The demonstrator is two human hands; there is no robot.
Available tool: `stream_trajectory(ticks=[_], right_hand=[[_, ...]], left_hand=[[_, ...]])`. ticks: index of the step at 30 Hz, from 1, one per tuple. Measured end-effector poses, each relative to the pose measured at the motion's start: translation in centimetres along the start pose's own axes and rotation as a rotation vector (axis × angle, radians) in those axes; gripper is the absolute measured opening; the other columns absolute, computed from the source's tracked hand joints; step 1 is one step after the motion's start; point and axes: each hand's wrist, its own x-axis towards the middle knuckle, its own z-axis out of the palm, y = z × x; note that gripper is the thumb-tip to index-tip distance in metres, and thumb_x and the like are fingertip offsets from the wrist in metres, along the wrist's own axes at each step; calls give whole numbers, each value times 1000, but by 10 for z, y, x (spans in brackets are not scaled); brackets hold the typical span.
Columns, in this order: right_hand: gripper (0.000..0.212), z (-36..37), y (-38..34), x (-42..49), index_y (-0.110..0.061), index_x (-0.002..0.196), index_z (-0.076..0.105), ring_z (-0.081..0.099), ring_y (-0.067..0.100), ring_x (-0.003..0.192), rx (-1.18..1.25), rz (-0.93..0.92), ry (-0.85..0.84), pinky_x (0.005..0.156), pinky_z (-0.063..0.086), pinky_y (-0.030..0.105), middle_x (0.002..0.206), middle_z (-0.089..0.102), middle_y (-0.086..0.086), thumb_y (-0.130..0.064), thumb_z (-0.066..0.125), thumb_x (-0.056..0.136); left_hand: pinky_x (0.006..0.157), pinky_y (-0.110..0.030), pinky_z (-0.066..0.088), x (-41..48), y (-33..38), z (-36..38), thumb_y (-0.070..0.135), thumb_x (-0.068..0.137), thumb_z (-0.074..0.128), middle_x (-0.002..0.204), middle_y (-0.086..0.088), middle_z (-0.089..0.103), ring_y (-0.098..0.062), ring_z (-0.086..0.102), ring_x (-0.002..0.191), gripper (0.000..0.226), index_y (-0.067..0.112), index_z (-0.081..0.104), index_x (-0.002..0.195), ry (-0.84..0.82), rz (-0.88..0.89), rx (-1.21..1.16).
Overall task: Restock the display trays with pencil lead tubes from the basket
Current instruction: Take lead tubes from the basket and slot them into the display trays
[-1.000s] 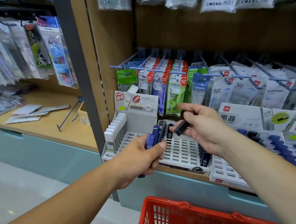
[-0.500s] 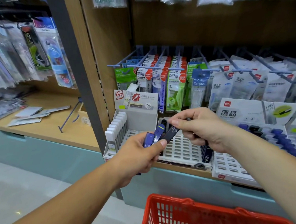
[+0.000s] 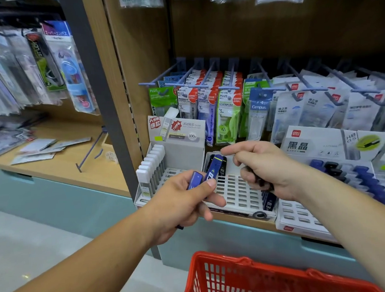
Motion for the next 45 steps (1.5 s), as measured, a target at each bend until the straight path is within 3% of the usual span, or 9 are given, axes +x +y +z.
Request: stream_trajectory(ticks=[3, 7, 13, 16, 24, 30, 35, 39, 45], right_hand=[[17, 0, -1, -5, -19, 95, 76, 33, 15, 44, 0, -48, -118, 47, 18, 20, 73, 49, 13, -36, 75, 91], [13, 2, -4, -7, -17, 100, 77, 30, 14, 38, -15, -85, -116, 43, 19, 18, 47, 43, 6, -23, 78, 89], [13, -7, -2, -2, -13, 100, 77, 29, 16, 36, 9, -97, -9, 43, 22, 18, 50, 43, 11, -19, 79, 89], [20, -10, -3, -4, -13, 98, 76, 34, 16, 37, -16, -119, 36, 40, 25, 17, 65, 63, 22, -21, 84, 83], [7, -54, -1, -19, -20, 93, 79, 46, 9, 38, -260, -220, 290, 39, 38, 21, 77, 71, -9, -14, 79, 89], [11, -71, 14, -8, -23, 94, 75, 52, -3, 42, -402, -318, 392, 44, 39, 11, 83, 70, -3, -16, 80, 88], [13, -68, 22, 14, -27, 85, 74, 62, 8, 73, -571, -308, 380, 67, 48, 25, 79, 69, -10, -22, 85, 81], [20, -64, 35, 25, -33, 71, 70, 65, 14, 78, -640, -256, 351, 77, 55, 34, 77, 70, -9, -24, 87, 77], [15, -68, 31, 27, -25, 74, 74, 65, 15, 85, -614, -224, 305, 76, 54, 29, 85, 73, -5, -18, 86, 79]], left_hand=[[43, -23, 19, 1, -2, 0, 30, 101, 64, 98, -20, 77, -16, 56, 50, 33, 8, 60, 124, 42, 6, 46], [44, -24, 20, 3, 0, 2, 29, 100, 66, 97, -19, 78, -16, 52, 50, 29, 8, 63, 120, 72, 10, 53], [43, -22, 24, 4, -2, -2, 20, 105, 59, 97, -16, 77, -17, 50, 55, 19, 3, 64, 110, 148, 1, 15], [42, -20, 26, 7, -2, 2, 20, 106, 58, 87, -13, 73, -15, 47, 54, 17, 6, 66, 101, 149, 15, 32], [42, -20, 19, 18, 5, 40, 23, 103, 52, 77, -18, 72, -18, 43, 44, 19, 6, 57, 111, 134, -95, 56], [41, -21, 28, 25, -4, 53, 16, 103, 47, 75, -19, 71, -23, 52, 46, 16, 3, 55, 102, 78, -125, 106], [43, -26, 40, 28, -10, 56, 21, 106, 53, 76, -13, 72, -24, 58, 56, 24, -2, 60, 110, 49, -125, 156], [45, -27, 42, 30, -13, 55, 25, 107, 53, 77, -13, 71, -23, 58, 56, 25, 2, 62, 108, 36, -117, 145], [49, -29, 49, 28, -12, 49, 33, 108, 52, 80, -14, 72, -24, 60, 60, 27, 10, 65, 115, 16, -129, 92]])
